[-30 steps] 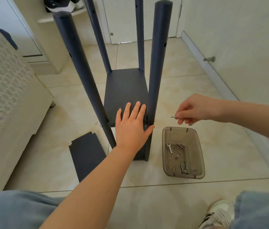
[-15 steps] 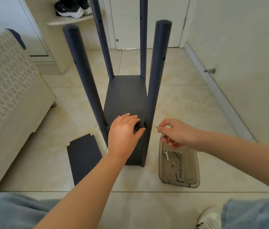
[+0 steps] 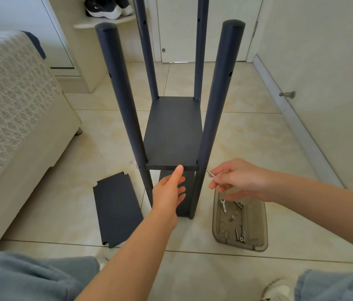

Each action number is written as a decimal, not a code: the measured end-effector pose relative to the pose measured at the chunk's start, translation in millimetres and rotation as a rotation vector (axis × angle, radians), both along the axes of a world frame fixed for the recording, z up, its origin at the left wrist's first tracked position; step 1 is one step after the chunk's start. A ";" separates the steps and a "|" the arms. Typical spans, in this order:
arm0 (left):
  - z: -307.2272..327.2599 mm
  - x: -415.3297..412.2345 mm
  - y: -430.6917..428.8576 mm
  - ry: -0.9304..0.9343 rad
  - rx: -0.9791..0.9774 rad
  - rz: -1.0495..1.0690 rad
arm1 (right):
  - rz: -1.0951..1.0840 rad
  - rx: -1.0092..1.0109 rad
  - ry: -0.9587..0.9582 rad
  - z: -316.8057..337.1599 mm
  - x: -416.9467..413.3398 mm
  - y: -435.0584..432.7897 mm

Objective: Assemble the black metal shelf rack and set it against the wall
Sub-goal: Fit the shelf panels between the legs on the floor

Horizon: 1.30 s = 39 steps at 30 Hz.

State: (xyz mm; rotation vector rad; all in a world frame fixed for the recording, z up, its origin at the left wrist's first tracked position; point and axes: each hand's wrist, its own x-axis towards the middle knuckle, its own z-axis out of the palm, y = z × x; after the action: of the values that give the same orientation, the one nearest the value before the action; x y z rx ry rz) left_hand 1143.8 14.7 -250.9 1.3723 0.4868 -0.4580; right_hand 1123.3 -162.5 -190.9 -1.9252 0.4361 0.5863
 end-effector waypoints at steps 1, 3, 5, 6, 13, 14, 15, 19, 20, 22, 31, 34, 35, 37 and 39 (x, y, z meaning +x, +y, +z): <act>-0.9 1.5 -1.0 -0.011 -0.062 -0.009 | -0.001 0.000 -0.008 0.1 0.1 -0.9; -2.3 3.5 -4.3 -0.026 -0.155 -0.011 | -0.005 0.011 -0.018 0.1 -1.0 -2.4; -0.9 4.2 -9.8 -0.015 -0.229 -0.007 | -0.005 0.030 -0.031 -0.4 -2.3 -3.1; -0.3 4.6 -12.5 -0.007 -0.270 -0.002 | -0.003 0.039 -0.037 -0.5 -3.0 -3.2; 1.4 8.6 -26.4 -0.009 -0.360 -0.018 | -0.011 0.168 -0.079 -1.9 -3.9 -3.0; 0.0 8.7 -27.5 -0.012 -0.344 -0.028 | -0.011 0.187 -0.081 -2.9 -4.2 -2.7; -1.4 8.6 -28.6 -0.019 -0.331 -0.038 | -0.016 0.206 -0.089 -3.9 -4.2 -2.2; -6.4 9.2 -30.5 -0.055 -0.321 -0.059 | -0.039 0.262 -0.129 -7.2 -2.0 -2.0; -6.9 9.0 -30.7 -0.061 -0.321 -0.062 | -0.043 0.270 -0.128 -8.0 -1.3 -2.5; -8.3 8.9 -31.2 -0.069 -0.307 -0.065 | -0.051 0.275 -0.125 -9.5 -0.4 -3.4; -11.8 8.9 -28.1 -0.084 -0.329 -0.068 | -0.094 0.090 -0.214 -16.2 4.0 -9.0; -11.2 8.0 -27.0 -0.093 -0.305 -0.068 | -0.086 0.076 -0.232 -16.8 3.6 -8.8; -11.1 7.9 -27.1 -0.094 -0.284 -0.069 | -0.076 0.081 -0.227 -16.6 3.3 -7.3; -11.5 7.9 -27.9 -0.094 -0.246 -0.061 | -0.065 0.096 -0.220 -15.9 2.9 -4.0; -11.3 7.8 -29.2 -0.093 -0.225 -0.055 | -0.067 0.101 -0.218 -15.1 2.4 -1.9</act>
State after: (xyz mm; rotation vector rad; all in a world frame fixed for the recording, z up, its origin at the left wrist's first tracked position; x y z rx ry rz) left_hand 1151.6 -14.5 -262.3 1.1864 0.3124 -0.4765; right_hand 1125.7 -164.4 -206.0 -1.8463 0.3240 0.3432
